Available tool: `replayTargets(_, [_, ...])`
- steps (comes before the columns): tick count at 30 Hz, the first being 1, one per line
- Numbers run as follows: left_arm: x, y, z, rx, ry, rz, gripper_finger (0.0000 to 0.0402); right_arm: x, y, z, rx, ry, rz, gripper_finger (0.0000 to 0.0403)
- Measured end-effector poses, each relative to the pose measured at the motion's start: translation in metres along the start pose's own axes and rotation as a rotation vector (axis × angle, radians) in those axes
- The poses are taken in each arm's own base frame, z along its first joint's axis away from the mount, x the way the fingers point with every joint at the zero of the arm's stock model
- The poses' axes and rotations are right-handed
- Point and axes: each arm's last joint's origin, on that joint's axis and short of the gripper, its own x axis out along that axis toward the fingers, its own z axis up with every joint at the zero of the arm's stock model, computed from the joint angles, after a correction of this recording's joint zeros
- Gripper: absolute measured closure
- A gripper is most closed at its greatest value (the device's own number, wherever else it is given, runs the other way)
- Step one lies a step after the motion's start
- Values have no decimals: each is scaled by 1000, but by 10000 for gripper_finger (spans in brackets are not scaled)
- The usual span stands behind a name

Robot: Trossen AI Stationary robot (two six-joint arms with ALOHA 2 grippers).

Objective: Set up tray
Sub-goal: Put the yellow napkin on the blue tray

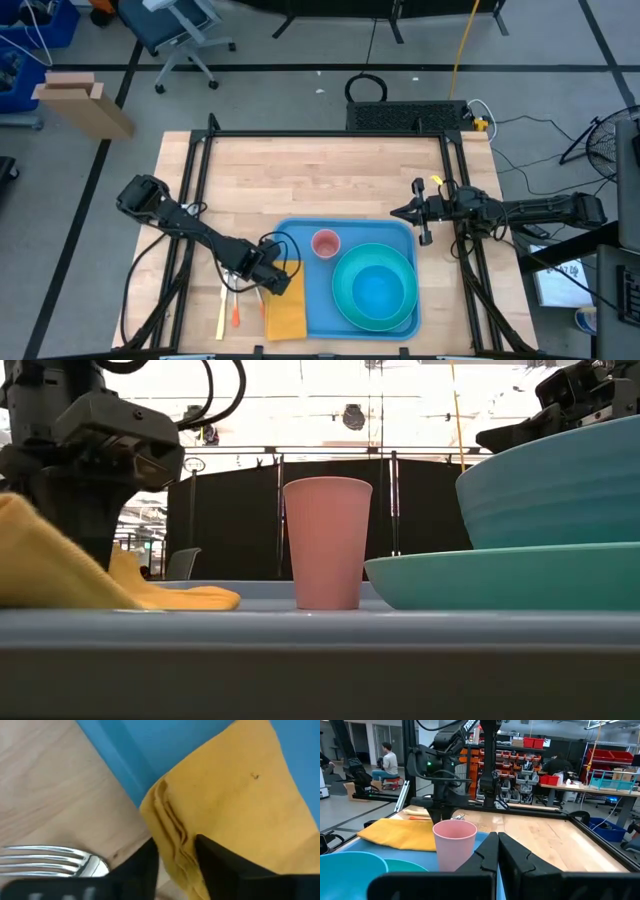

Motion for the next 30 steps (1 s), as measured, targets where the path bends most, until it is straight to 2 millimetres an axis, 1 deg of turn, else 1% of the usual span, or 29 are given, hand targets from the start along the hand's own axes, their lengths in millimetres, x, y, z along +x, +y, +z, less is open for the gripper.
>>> replayTargets(5, [-2, -1, 0, 30, -4, -10, 371, 0, 0, 0, -7, -1, 0, 403])
replayTargets(7, [-2, -1, 0, 49, -5, -13, 390, 0, 0, 0, -8, -2, 0, 403])
replayTargets(11, [-2, -2, 0, 102, -6, -16, 384, 0, 0, 0, -8, -2, 0, 403])
replayTargets(14, [-3, -3, 1, 137, -8, -21, 391, 0, 0, 0, -6, -1, -1, 403])
replayTargets(17, [-8, -7, 3, 175, -37, -46, 393, 0, 0, 0, -6, -2, -1, 403])
replayTargets(19, [-14, -13, 7, 185, -79, -71, 390, 0, 0, 0, -5, -1, 0, 403])
replayTargets(21, [-23, -16, 10, 218, -118, -92, 392, 0, 0, 0, -6, -2, 0, 403])
replayTargets(23, [-29, -19, 16, 219, -163, -104, 394, 0, 0, 0, -5, -1, -1, 403])
replayTargets(30, [-29, -13, 38, 151, -228, -61, 394, 0, 0, 0, -5, -2, 0, 403])
